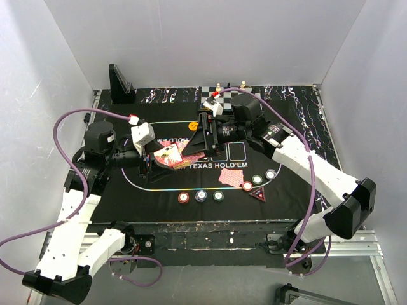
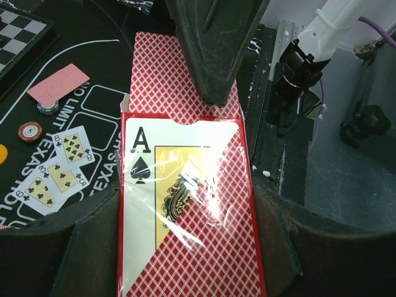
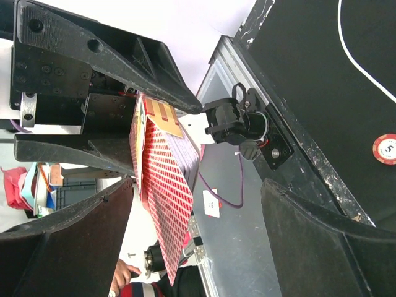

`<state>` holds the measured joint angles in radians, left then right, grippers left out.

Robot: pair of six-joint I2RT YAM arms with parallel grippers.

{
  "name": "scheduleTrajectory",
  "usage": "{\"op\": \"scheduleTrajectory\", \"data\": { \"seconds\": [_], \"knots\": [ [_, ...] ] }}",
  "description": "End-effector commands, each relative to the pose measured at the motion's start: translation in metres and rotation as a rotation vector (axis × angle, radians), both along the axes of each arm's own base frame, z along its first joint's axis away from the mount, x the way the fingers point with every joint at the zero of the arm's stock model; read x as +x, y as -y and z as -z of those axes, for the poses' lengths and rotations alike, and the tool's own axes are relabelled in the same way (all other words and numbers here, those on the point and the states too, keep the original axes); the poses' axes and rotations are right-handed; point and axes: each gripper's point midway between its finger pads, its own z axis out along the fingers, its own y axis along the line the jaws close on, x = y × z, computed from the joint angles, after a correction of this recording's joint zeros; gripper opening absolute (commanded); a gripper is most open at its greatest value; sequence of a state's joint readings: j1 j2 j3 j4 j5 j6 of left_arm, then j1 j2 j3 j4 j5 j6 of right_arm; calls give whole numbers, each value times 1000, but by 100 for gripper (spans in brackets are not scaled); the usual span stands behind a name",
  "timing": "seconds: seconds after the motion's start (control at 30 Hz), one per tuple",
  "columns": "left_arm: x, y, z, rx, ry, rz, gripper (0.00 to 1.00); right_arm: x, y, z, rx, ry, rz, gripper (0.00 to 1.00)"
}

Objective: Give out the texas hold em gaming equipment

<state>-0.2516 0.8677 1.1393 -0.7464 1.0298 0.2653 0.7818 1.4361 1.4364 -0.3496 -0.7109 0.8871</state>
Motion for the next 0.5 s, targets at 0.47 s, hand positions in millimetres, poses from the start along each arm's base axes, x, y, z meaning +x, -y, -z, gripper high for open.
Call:
{"op": "scheduleTrajectory", "data": {
  "seconds": [0.47],
  "knots": [
    [-1, 2, -24, -39, 60, 17, 0, 13, 18, -13, 118, -25, 97, 77]
  ]
}}
